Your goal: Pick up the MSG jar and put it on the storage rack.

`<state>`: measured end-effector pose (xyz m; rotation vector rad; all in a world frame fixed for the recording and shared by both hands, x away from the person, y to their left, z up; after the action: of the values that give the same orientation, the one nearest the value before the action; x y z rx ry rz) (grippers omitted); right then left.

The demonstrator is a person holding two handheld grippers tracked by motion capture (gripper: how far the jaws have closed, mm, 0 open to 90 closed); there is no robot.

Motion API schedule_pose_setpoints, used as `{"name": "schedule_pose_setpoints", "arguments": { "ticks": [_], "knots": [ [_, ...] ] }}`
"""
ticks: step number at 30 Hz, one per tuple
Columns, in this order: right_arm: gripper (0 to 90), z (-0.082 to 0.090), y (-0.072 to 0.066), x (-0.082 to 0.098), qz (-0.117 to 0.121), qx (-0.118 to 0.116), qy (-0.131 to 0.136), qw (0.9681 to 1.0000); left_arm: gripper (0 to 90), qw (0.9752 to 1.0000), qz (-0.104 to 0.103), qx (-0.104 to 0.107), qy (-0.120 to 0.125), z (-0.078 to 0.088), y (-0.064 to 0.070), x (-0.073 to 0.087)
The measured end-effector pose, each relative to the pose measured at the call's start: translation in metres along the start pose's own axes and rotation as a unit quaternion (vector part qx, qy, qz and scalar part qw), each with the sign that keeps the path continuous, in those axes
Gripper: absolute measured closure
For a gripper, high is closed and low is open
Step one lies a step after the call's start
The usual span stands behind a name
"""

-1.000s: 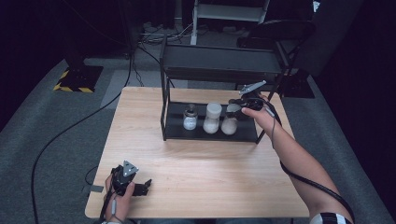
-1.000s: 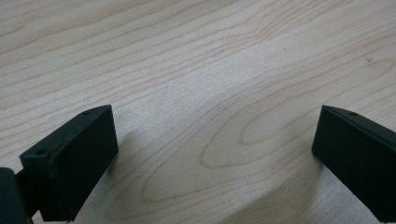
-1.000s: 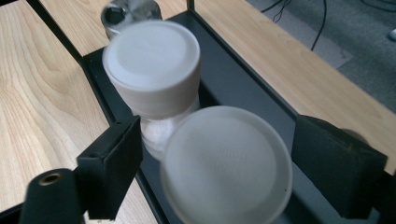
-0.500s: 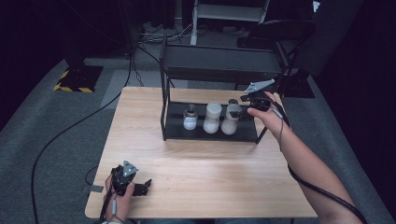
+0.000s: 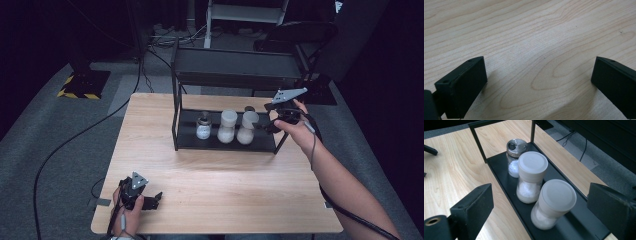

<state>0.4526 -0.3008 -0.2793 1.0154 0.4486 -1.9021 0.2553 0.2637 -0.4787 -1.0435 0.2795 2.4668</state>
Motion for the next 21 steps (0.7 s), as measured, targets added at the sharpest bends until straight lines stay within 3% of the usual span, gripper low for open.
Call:
{"name": "schedule_pose_setpoints", "arguments": {
  "ticks": [9, 21],
  "knots": [
    [6.9, 0.025, -0.017, 0.0, 0.016, -0.006, 0.007, 0.9998, 0.3, 1.0, -0.003, 0.002, -0.001, 0.0, -0.001, 0.0],
    [6.9, 0.035, -0.035, 0.012, 0.015, -0.014, 0.009, 0.9997, 0.3, 1.0, -0.002, 0.002, -0.001, -0.001, -0.001, -0.001]
  ]
}}
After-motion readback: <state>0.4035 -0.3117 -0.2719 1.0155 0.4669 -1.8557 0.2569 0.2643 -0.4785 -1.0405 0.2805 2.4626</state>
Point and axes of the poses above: each handheld gripper's, and its own axes: z roughly backward along the jaws, x roughly out of its underside, y roughly to its right, the point moved 4 cm from there along -z, roughly forward along the jaws, and after that the axes turned 2 degrees about y, right-handed, at the moved point
